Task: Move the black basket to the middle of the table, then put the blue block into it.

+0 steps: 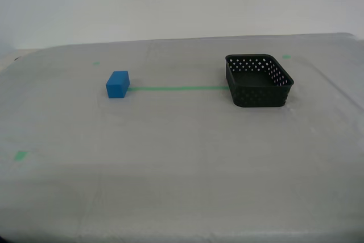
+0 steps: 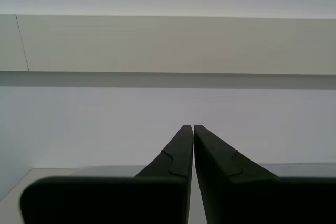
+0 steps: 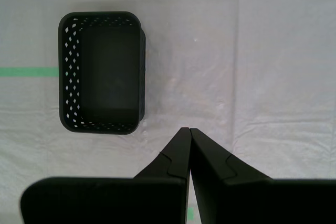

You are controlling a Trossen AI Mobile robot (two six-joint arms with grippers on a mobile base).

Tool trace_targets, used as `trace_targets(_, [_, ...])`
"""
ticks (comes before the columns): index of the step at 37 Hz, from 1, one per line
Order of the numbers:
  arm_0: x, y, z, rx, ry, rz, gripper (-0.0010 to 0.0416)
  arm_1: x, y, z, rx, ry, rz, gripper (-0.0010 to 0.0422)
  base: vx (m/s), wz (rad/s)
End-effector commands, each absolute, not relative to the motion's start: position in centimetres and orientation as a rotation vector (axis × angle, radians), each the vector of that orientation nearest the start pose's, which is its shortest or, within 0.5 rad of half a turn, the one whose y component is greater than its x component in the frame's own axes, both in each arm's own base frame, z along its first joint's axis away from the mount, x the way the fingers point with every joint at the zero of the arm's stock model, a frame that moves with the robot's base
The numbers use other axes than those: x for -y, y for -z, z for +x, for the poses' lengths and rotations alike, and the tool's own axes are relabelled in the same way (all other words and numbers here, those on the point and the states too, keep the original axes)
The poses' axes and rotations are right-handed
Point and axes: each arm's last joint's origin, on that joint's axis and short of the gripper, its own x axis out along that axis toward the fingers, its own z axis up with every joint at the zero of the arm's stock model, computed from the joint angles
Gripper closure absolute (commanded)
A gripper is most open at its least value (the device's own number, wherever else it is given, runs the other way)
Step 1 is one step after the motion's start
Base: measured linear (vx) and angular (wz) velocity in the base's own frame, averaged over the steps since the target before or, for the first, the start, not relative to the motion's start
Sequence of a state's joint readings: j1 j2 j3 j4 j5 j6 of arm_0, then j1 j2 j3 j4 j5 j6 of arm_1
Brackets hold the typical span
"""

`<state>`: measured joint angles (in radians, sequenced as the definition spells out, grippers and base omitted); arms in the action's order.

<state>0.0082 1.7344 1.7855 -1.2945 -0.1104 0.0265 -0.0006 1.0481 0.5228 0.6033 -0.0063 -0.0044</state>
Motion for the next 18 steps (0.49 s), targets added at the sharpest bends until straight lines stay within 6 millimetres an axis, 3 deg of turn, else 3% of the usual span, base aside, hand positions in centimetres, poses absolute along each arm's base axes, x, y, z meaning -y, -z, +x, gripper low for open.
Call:
trace_targets(1, [-0.63, -34.56, 33.78, -1.249, -0.091, 0.09, 0.0406, -0.01, -26.94, 22.67, 0.083, -0.006, -0.003, 0.0412, 0.0, 0.0])
trace_targets(18, [-0.65, -34.75, 33.8, -1.23, -0.091, 0.088, 0.0406, -0.01, -26.94, 22.67, 0.083, -0.006, -0.003, 0.0412, 0.0, 0.0])
